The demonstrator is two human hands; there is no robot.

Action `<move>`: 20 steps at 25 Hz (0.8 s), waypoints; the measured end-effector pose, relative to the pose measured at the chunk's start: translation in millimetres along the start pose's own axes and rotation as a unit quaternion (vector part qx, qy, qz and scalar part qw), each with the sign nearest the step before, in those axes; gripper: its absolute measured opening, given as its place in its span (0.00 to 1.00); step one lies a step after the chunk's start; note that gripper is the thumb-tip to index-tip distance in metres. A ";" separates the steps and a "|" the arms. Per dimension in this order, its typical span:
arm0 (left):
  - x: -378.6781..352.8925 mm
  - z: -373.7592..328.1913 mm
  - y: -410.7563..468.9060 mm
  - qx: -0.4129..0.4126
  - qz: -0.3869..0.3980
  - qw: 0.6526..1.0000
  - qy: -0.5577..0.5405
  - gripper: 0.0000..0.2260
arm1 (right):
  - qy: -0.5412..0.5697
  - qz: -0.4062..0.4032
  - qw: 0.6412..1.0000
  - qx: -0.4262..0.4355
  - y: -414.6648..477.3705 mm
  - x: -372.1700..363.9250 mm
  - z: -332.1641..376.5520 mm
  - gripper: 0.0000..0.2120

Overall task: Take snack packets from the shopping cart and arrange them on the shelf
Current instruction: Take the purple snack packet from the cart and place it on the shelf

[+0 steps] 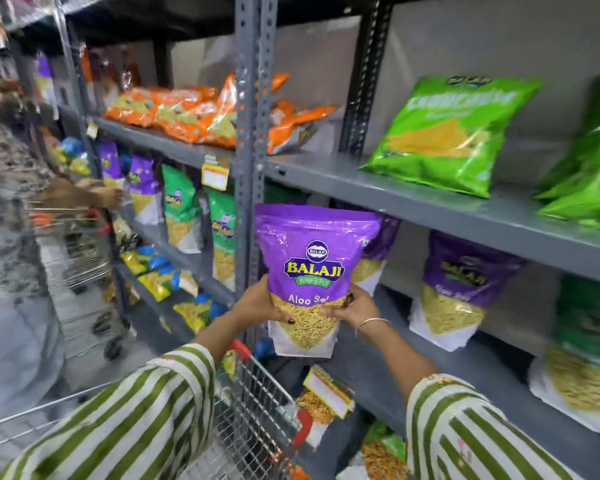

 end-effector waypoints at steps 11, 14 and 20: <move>-143.4 -54.1 117.8 -0.021 0.153 0.984 0.090 0.41 | 0.002 -0.189 0.976 -0.105 -56.1 130.0 -104.9 0.26; -158.2 -50.9 133.0 0.004 0.157 0.982 0.109 0.39 | 0.033 -0.210 0.973 -0.091 -50.4 137.1 -125.0 0.30; -160.1 -42.7 135.6 0.041 0.185 0.980 0.059 0.38 | -0.010 -0.181 0.978 -0.103 -42.5 139.4 -126.4 0.31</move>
Point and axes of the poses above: each hand's wrist, its own y-axis towards the middle knuckle, its own x-axis out of the back of the hand, z = x × y, the point moved 10 cm from there along y, towards the middle knuckle, and after that the axes turned 12 degrees about z, right-handed, at the moved point
